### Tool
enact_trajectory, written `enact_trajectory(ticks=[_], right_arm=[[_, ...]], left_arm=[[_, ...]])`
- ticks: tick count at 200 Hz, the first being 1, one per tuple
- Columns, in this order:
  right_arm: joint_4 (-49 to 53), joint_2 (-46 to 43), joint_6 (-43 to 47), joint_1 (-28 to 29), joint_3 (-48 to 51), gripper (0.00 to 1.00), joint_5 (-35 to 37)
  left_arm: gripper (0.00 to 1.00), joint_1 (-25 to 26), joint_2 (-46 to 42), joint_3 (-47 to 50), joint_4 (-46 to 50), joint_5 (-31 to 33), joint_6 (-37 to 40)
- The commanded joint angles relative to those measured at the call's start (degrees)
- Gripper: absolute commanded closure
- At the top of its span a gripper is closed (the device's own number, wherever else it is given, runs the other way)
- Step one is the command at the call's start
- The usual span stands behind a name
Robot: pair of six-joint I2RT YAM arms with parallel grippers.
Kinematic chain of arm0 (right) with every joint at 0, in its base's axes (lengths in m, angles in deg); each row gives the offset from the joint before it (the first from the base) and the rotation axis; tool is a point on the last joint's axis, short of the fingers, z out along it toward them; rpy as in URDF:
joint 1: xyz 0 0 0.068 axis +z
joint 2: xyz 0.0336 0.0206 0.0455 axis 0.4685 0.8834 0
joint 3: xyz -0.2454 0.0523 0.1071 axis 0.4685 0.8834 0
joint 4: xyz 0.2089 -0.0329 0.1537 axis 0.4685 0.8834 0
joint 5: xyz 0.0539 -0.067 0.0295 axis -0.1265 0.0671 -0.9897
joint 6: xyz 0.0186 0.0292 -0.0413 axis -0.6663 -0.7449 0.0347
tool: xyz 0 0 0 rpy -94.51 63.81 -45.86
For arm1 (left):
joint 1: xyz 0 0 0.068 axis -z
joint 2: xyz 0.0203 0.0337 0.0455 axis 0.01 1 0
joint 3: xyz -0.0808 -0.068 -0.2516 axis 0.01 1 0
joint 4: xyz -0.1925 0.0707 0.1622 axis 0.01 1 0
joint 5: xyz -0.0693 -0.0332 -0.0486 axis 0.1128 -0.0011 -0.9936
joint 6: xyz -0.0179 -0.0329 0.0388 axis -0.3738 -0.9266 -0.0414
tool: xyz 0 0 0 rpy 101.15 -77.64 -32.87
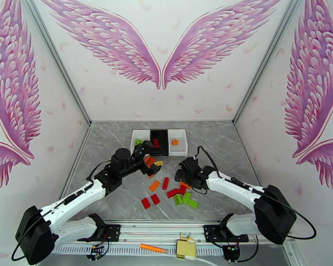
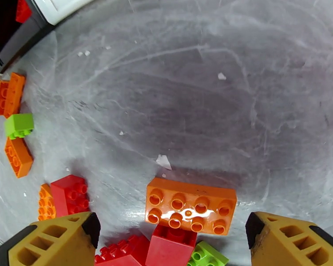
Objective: Sort the legos into containers by color
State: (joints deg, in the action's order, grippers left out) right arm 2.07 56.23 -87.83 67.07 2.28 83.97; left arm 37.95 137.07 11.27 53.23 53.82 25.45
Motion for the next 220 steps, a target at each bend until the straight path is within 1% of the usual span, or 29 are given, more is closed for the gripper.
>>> enact_trajectory(ticks=[1,45,94,123,132,151,168,198,220], right_arm=[[0.4,3.3,-3.9,1.3,-1.8,0.08,1.7],[0.7,7.0,-5.1,2.0,-2.8,0.11,3.4],[0.2,9.5,-4.0,2.0,-3.6,0.14,4.9],[0.1,10.6,-3.5,2.0,-3.9,0.22,4.9],[0.5,10.9,-3.5,1.9,-4.1,0.26,5.0],[1.1,10.9,-2.6,2.0,-4.4,0.34,5.3],[2.1,10.5,-1.8,2.0,-5.2,0.38,6.0],[5.3,8.1,0.1,1.9,-8.1,0.39,9.9],[5.0,5.7,3.7,1.6,-10.4,0.39,12.7]], left_arm=[[0.01,-0.1,-0.5,1.3,3.5,-4.2,3.2],[0.01,-0.1,0.0,0.9,3.4,-4.9,3.1],[0.01,0.0,0.0,0.2,4.3,-5.9,3.2],[0.01,0.0,0.1,0.2,4.4,-6.1,3.3],[0.01,0.0,0.2,0.1,4.5,-6.0,3.3],[0.01,0.1,0.3,-0.3,4.9,-5.7,3.4],[0.01,0.1,0.2,-0.3,4.7,-5.6,3.3],[0.01,0.1,0.0,-0.1,4.3,-5.6,2.5],[0.01,0.1,-0.3,0.1,3.8,-5.6,2.3]])
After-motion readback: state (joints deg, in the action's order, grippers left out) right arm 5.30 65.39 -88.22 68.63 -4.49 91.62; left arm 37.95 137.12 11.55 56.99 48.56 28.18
